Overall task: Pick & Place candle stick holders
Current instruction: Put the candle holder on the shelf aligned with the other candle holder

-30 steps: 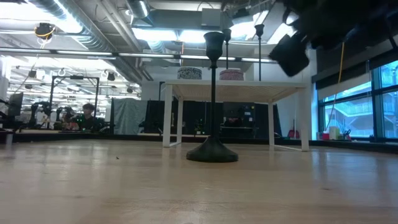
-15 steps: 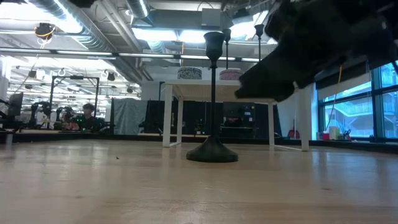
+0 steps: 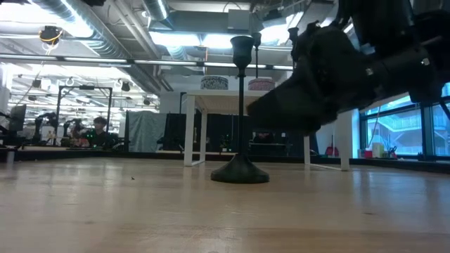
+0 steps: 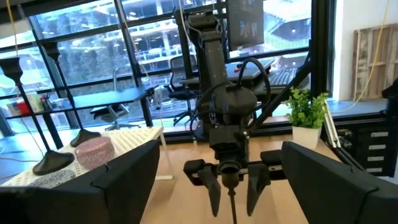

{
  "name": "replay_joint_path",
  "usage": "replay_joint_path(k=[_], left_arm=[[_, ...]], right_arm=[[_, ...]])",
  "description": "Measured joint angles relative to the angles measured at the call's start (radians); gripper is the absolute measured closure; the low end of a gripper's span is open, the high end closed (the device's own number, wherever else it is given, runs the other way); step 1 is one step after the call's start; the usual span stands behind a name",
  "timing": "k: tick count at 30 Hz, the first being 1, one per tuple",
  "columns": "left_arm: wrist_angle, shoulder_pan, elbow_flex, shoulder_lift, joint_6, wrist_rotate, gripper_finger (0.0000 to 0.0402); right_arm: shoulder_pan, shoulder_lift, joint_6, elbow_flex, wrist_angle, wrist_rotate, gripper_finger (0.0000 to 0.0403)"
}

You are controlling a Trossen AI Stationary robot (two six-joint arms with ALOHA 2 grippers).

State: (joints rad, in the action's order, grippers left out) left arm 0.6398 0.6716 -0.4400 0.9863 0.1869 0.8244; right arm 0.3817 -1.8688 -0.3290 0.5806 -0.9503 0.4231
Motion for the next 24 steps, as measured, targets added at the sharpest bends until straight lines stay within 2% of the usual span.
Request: replay_joint_path(k=[11, 19, 24], left_arm=[[0.000, 0.000, 0.000, 0.000, 0.000, 0.000, 0.0068], [-0.008, 0.000, 0.000, 0.000, -0.004, 0.000, 0.0068], [-0.012, 0.000, 0.000, 0.000, -0.007, 0.000, 0.0068]], right_arm=[[-0.001, -0.036, 0.004, 0.103, 0.119, 0.007, 0.0135], [-0.002, -0.078, 0.011, 0.134, 0.125, 0.032, 0.0136], [-0.002, -0.078, -0.006, 0.134, 0.146, 0.048, 0.0169]])
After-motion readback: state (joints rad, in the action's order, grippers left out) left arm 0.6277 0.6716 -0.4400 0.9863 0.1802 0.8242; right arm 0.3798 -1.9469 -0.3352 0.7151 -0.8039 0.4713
